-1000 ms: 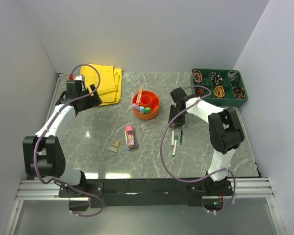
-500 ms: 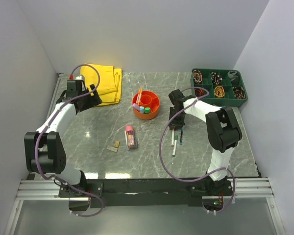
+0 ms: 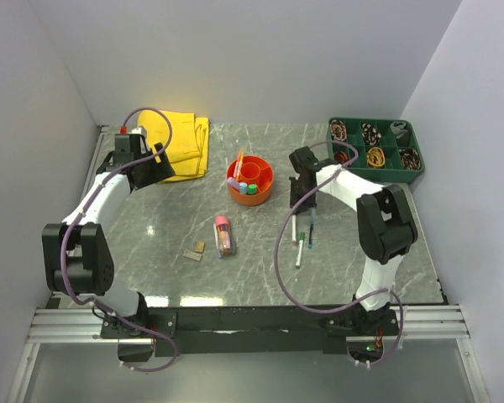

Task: Sort the stationery into containers
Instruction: Pick up the pen from the center of the board, then place the pen in the storage box.

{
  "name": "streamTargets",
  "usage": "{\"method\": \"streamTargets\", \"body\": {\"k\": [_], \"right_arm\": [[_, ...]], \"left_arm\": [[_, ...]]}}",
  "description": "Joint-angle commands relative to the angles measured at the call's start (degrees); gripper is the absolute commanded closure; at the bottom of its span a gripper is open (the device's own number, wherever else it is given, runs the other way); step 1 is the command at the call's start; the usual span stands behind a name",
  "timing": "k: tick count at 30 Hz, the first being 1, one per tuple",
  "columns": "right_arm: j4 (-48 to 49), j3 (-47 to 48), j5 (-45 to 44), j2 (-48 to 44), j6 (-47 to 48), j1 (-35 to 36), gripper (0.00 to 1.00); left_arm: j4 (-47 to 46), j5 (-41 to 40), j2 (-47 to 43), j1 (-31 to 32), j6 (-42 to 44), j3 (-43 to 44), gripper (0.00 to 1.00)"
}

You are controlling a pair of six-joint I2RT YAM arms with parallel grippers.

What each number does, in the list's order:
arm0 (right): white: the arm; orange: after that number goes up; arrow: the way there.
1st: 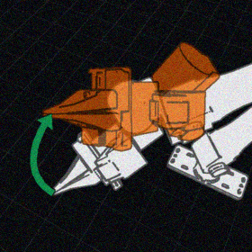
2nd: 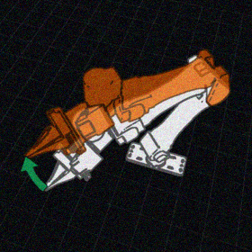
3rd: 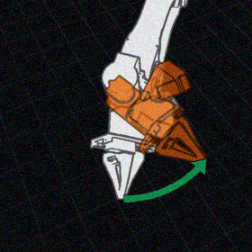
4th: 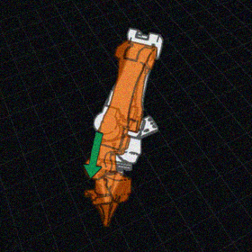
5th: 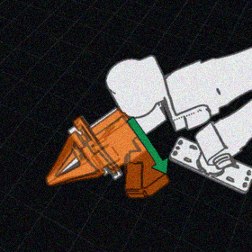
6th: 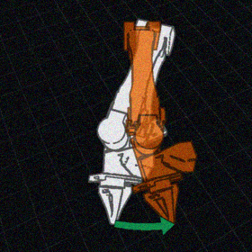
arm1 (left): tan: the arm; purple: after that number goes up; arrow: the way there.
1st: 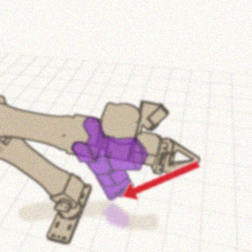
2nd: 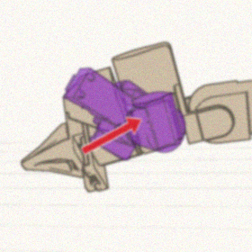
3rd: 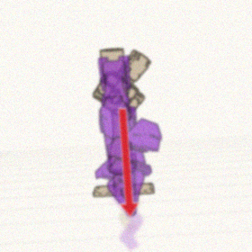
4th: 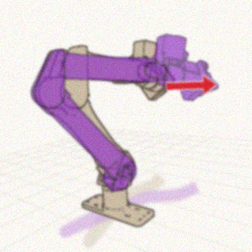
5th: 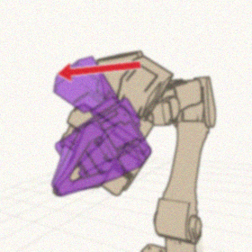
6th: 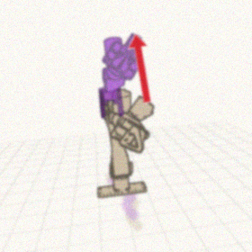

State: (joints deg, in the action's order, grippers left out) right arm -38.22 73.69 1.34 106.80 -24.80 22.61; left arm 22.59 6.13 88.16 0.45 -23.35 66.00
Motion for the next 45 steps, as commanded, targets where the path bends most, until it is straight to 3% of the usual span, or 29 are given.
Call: {"method": "streamTargets", "body": {"k": [1, 4, 8, 11, 17, 26, 35, 45], "right_arm": [[3.3, 8.7, 2.2, -9.6, 6.2, 0.3, 1.0], [10.6, 7.8, 5.4, -14.4, 10.6, 0.5, 1.0], [37.6, -4.6, 8.4, -22.9, 17.4, 1.2, 1.0], [52.6, -10.1, 9.7, -25.7, 23.1, 2.4, 1.0], [66.2, -13.8, 10.3, -22.5, 26.6, 2.8, 1.0], [71.6, -12.5, 7.4, -14.4, 23.4, 2.9, 1.0], [69.7, -7.3, 6.8, -7.5, 21.9, 2.9, 1.0], [67.6, -6.3, 6.1, -7.1, 21.5, 3.1, 1.0]], "left_arm": [[0.6, -1.0, 0.8, -0.3, 4.0, 4.2, 0.17], [-0.2, 0.6, 0.6, -0.3, 5.4, 4.7, 0.18], [-0.1, 2.9, 0.5, -0.3, 6.4, 5.3, 0.18], [-0.3, 3.6, 0.0, -0.2, 6.9, 5.2, 0.19], [-0.4, 3.9, 0.1, -0.3, 8.1, 5.2, 0.19], [-0.3, 2.8, 0.0, -0.2, 9.6, 3.9, 0.19], [-0.2, 2.4, -0.4, -0.3, 9.9, 2.1, 0.19], [-0.5, 2.9, 0.9, -0.2, 9.0, 2.3, 0.18]]}}
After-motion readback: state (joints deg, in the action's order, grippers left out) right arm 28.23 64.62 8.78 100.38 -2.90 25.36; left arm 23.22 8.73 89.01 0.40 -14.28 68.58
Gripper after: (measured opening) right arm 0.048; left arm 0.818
